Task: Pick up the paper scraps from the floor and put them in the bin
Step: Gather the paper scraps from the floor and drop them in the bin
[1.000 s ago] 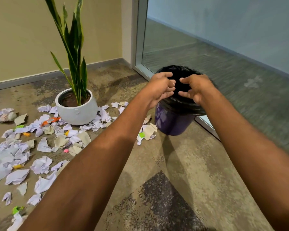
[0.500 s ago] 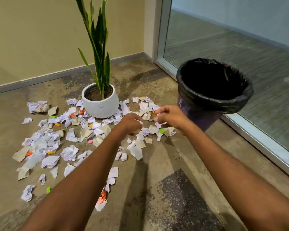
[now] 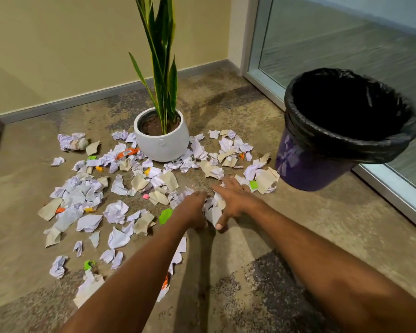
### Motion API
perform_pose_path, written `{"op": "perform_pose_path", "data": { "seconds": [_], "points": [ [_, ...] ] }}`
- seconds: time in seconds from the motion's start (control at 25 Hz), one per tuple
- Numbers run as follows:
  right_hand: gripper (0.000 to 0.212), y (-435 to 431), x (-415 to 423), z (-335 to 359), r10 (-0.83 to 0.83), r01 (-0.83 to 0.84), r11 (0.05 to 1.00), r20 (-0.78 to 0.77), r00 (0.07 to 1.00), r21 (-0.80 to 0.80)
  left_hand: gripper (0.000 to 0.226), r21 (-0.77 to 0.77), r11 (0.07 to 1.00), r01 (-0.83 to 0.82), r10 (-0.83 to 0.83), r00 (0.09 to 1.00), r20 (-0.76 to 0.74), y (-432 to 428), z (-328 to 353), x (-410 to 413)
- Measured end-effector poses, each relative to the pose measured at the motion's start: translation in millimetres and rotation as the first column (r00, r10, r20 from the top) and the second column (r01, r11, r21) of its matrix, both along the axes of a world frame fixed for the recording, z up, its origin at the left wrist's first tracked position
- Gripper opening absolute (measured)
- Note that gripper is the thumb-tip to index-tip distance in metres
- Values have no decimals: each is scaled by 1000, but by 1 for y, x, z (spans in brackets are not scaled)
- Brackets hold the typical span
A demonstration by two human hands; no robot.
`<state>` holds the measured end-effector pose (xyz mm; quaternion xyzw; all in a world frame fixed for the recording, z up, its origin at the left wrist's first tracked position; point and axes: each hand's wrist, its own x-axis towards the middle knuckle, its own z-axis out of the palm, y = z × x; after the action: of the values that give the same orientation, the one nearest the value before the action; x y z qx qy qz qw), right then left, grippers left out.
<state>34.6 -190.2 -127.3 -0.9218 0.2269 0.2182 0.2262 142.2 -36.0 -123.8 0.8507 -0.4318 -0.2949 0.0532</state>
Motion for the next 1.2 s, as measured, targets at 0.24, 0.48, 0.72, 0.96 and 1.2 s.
{"op": "perform_pose_path", "data": {
  "seconds": [0.24,0.48,0.72,0.96,1.2],
  "points": [
    [99,17,-6,-4,93,-77,987,105,990,-143,69,-143,990,-3,3,1000,-6,-2,-8,-10],
    [106,11,-34,4,-65,69,997,136,989,-26,85,-149,989,-4,0,1000,-25,-4,2,-21],
    [143,15,-48,-3,-237,236,969,3,972,67,92,56,998,-25,19,993,120,-1,1,-30],
    [122,37,-33,-20,-245,234,968,142,959,88,69,-135,985,-103,108,994,27,4,-10,-26],
    [45,49,-21,-18,-412,325,889,252,876,324,24,-279,922,-270,232,959,-162,5,-3,-29]
  ]
}}
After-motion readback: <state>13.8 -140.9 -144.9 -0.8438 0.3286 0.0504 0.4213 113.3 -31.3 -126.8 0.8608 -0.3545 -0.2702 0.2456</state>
